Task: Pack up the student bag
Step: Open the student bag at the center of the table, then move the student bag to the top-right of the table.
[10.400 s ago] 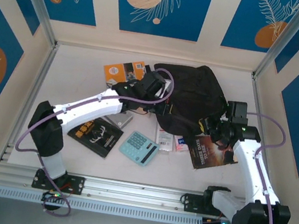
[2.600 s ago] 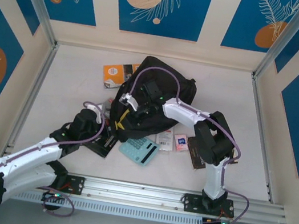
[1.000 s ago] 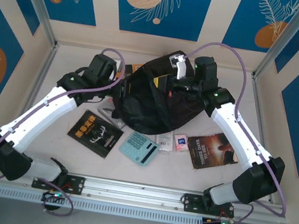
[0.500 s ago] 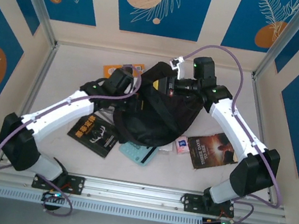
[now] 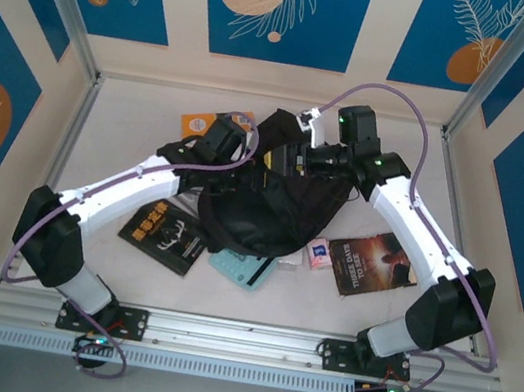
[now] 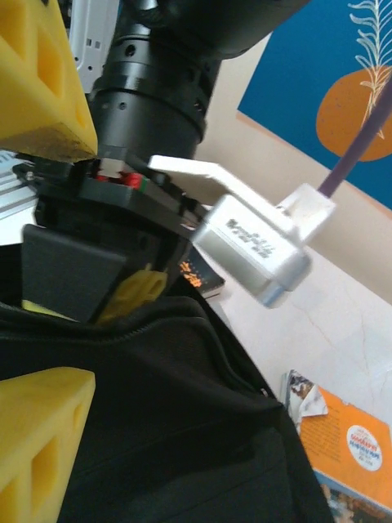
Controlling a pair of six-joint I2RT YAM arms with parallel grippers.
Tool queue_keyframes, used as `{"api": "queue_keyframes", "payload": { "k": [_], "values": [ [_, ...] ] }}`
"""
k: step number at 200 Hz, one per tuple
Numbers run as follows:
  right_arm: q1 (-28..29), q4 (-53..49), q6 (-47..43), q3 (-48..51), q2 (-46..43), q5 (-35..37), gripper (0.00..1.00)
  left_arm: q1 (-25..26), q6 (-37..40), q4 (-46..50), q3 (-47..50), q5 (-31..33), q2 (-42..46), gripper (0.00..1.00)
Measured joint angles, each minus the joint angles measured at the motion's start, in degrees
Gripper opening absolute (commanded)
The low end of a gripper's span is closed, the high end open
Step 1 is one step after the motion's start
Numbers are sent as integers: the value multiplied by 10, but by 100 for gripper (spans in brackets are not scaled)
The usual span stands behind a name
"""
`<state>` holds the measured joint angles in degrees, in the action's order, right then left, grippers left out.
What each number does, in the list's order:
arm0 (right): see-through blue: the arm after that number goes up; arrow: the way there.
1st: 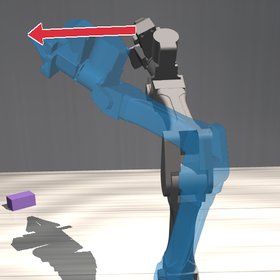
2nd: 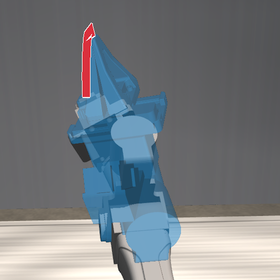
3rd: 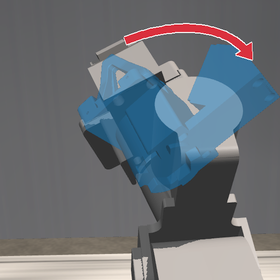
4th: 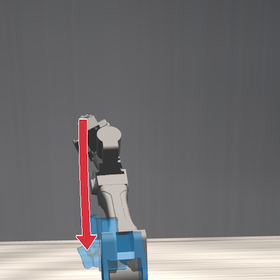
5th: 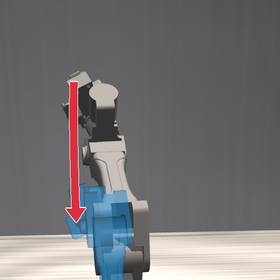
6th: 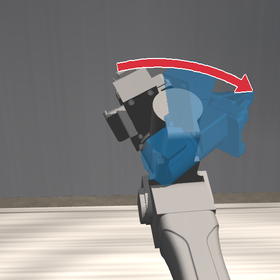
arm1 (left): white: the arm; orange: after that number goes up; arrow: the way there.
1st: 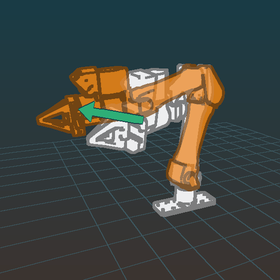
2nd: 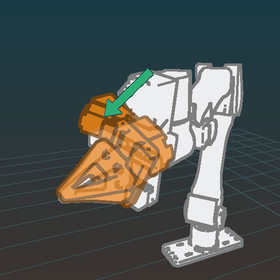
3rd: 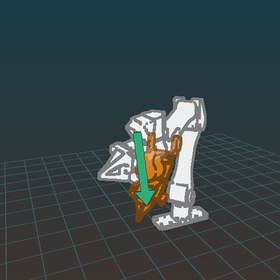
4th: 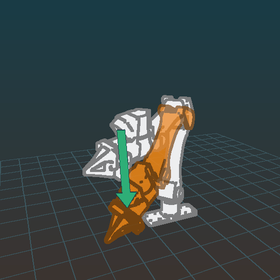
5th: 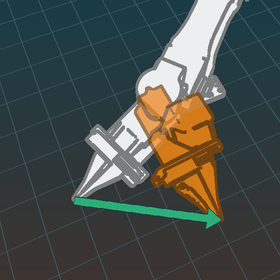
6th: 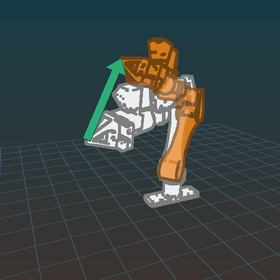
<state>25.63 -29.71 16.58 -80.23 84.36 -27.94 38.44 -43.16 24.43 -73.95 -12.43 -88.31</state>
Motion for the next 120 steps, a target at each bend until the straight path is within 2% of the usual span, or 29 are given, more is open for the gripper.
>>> {"api": "queue_keyframes", "payload": {
  "k": [60, 81, 101, 120],
  "values": [
    [7, -24, -16, 94, -78, 25, 68, -1, 0, -2, 0, 0, 0, 12],
    [16, -32, -21, 117, -82, 32, 63, -2, 0, -4, 0, 0, 0, 11],
    [21, -38, -31, 130, -82, 59, 48, -2, 0, -9, 0, 0, 0, 11],
    [21, -38, -41, 134, -82, 83, 19, -3, 0, -12, 0, 0, 0, 11]
  ]
}}
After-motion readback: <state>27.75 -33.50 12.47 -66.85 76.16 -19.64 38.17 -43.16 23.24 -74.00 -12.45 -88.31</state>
